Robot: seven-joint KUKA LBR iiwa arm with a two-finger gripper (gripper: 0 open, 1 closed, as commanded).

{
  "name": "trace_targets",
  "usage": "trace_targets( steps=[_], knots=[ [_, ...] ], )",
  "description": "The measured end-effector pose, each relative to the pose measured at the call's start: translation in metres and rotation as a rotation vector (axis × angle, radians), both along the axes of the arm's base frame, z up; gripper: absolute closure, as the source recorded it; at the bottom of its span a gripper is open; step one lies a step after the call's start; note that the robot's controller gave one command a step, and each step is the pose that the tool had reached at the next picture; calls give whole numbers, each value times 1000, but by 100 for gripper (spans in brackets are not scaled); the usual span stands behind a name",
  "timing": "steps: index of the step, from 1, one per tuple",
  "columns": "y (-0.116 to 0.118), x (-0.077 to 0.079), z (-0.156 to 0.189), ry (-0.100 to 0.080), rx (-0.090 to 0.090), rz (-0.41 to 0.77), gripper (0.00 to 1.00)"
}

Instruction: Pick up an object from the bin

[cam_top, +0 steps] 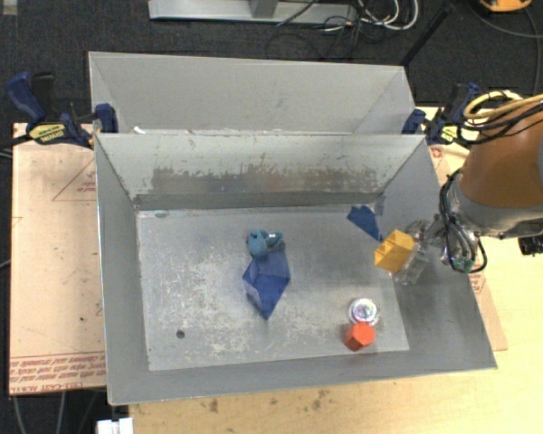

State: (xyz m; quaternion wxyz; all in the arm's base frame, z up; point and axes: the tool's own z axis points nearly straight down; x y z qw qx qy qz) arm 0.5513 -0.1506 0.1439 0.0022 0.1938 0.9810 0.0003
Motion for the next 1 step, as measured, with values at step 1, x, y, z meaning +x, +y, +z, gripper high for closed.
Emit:
trace_targets(
  steps=[1],
  knots=[
    [0,2,59,-4,-1,2,100]
  ],
)
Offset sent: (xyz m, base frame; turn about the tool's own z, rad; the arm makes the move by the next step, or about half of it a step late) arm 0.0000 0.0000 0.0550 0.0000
